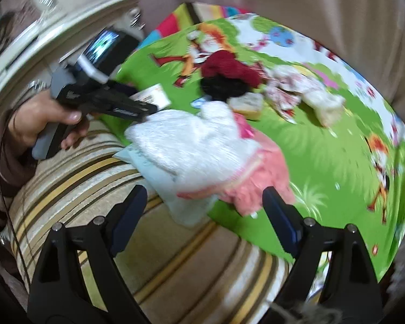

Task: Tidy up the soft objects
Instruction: 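Move both tools back toward the white tissue pack and white fluffy towel, then grasp the white tissue pack with left tool while right tool grasps the white fluffy towel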

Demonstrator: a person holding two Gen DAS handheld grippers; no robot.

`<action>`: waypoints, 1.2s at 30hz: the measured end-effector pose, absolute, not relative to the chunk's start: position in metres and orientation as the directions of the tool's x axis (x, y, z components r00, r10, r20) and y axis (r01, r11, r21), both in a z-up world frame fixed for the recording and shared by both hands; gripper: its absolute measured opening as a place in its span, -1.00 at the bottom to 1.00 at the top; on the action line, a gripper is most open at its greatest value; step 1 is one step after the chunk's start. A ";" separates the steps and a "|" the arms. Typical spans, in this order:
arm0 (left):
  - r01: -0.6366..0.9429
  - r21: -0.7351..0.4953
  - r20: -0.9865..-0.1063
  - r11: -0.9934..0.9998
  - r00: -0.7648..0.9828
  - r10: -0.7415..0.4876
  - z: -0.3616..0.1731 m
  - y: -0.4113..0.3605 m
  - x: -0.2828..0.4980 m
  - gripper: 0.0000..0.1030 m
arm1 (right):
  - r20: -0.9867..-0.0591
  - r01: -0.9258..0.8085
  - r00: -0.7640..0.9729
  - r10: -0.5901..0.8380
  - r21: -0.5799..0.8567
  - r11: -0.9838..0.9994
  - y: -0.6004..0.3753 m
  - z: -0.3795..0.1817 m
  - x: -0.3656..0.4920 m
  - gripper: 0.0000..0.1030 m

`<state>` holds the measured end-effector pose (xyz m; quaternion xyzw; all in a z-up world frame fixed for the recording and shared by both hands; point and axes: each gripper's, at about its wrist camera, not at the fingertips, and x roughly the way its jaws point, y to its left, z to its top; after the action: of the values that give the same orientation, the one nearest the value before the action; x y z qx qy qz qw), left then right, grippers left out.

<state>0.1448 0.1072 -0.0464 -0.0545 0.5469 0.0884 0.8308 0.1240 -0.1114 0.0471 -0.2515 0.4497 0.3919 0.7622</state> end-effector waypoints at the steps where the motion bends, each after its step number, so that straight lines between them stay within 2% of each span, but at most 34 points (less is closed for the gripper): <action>1: -0.206 0.005 -0.918 0.979 0.387 0.086 -0.047 0.108 0.145 0.35 | -0.888 -0.834 0.284 0.361 -0.043 0.551 -0.104 0.044 0.125 0.73; 3: -0.198 0.007 -0.918 0.980 0.387 0.084 -0.049 0.107 0.146 0.34 | -0.899 -0.851 0.267 0.348 -0.050 0.523 -0.092 0.038 0.127 0.73; 7: -0.170 0.032 -0.920 0.985 0.381 0.095 -0.051 0.101 0.146 0.07 | -0.915 -0.870 0.249 0.316 -0.068 0.489 -0.075 0.025 0.133 0.73; 14: -0.209 0.018 -0.904 0.978 0.415 0.105 -0.046 0.106 0.139 0.05 | -0.931 -0.876 0.241 0.273 -0.087 0.475 -0.058 0.002 0.150 0.73; 24: -0.286 -0.108 -0.854 0.952 0.518 0.059 -0.027 0.123 0.129 0.05 | -0.918 -0.845 0.256 0.304 -0.059 0.532 -0.052 -0.016 0.183 0.71; 27: -0.288 -0.133 -0.845 0.948 0.533 0.043 -0.023 0.123 0.127 0.05 | -0.916 -0.834 0.230 0.327 -0.013 0.551 -0.055 -0.019 0.191 0.47; 28: -0.288 -0.139 -0.843 0.947 0.536 0.039 -0.023 0.122 0.128 0.05 | -0.916 -0.830 0.224 0.333 0.000 0.558 -0.056 -0.020 0.193 0.35; 29: -0.288 -0.145 -0.841 0.947 0.540 0.035 -0.022 0.122 0.128 0.05 | -0.916 -0.828 0.216 0.339 0.012 0.560 -0.058 -0.021 0.194 0.13; 31: -0.289 -0.157 -0.837 0.944 0.546 0.028 -0.021 0.122 0.129 0.05 | -0.912 -0.823 0.177 0.369 0.068 0.564 -0.062 -0.020 0.197 -0.09; 36: -0.289 -0.185 -0.821 0.939 0.570 0.014 -0.015 0.122 0.125 0.05 | -0.896 -0.807 0.162 0.413 0.121 0.578 -0.069 -0.014 0.200 -0.26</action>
<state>0.1253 0.1216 -0.0147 -0.1510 0.4553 0.0868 0.8731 0.2000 -0.0693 -0.0137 -0.1978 0.4976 0.4143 0.7360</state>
